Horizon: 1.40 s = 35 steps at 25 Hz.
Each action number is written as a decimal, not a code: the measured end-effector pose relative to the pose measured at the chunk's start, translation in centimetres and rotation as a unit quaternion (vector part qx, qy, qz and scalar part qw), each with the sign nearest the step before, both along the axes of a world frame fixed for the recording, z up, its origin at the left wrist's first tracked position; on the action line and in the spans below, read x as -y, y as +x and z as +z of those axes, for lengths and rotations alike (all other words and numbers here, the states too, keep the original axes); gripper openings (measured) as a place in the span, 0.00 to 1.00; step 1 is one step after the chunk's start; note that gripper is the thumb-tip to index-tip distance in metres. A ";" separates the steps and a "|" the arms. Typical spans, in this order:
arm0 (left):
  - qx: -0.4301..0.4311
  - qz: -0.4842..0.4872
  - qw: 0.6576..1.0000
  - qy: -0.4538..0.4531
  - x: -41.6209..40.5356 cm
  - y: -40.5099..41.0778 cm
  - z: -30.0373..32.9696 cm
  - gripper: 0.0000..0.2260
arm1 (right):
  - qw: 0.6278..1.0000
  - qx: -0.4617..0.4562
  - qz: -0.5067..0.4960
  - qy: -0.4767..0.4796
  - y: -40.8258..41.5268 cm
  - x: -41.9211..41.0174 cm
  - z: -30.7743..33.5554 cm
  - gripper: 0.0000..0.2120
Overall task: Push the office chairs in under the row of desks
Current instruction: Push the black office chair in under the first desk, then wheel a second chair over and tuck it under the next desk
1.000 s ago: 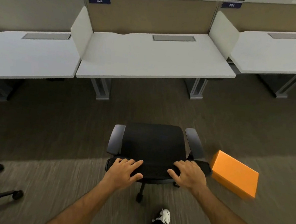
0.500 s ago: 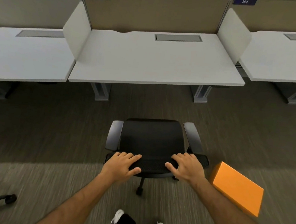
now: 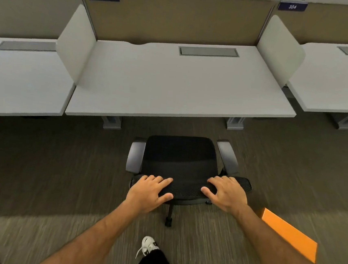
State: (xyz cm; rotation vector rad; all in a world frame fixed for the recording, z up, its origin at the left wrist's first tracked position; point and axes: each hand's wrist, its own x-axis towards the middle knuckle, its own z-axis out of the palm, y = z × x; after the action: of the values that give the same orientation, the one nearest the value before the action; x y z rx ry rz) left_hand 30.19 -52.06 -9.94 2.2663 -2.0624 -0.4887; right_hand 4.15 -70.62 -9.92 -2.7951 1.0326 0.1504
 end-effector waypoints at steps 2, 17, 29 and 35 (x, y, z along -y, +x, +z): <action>0.008 0.004 1.000 0.000 2.0 1.8 0.0 0.35 | 1.000 0.003 -0.003 -0.003 1.9 2.0 -0.1 0.38; -0.004 0.018 1.000 0.017 14.0 9.3 0.2 0.35 | 1.000 -0.002 0.009 0.009 10.0 14.6 0.9 0.34; -0.053 0.124 0.991 0.021 17.7 11.1 2.0 0.32 | 0.989 0.037 0.054 0.133 16.6 20.5 2.9 0.33; -0.023 0.318 0.943 -0.093 11.2 12.8 5.8 0.34 | 0.948 0.088 0.258 0.164 27.6 15.9 6.0 0.36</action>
State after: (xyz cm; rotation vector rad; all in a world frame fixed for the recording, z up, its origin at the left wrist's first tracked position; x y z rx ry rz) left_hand 42.97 -63.30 -4.15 2.5687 -1.1728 -0.2793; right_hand 31.70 -86.50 -3.94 -2.6360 0.1950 0.1155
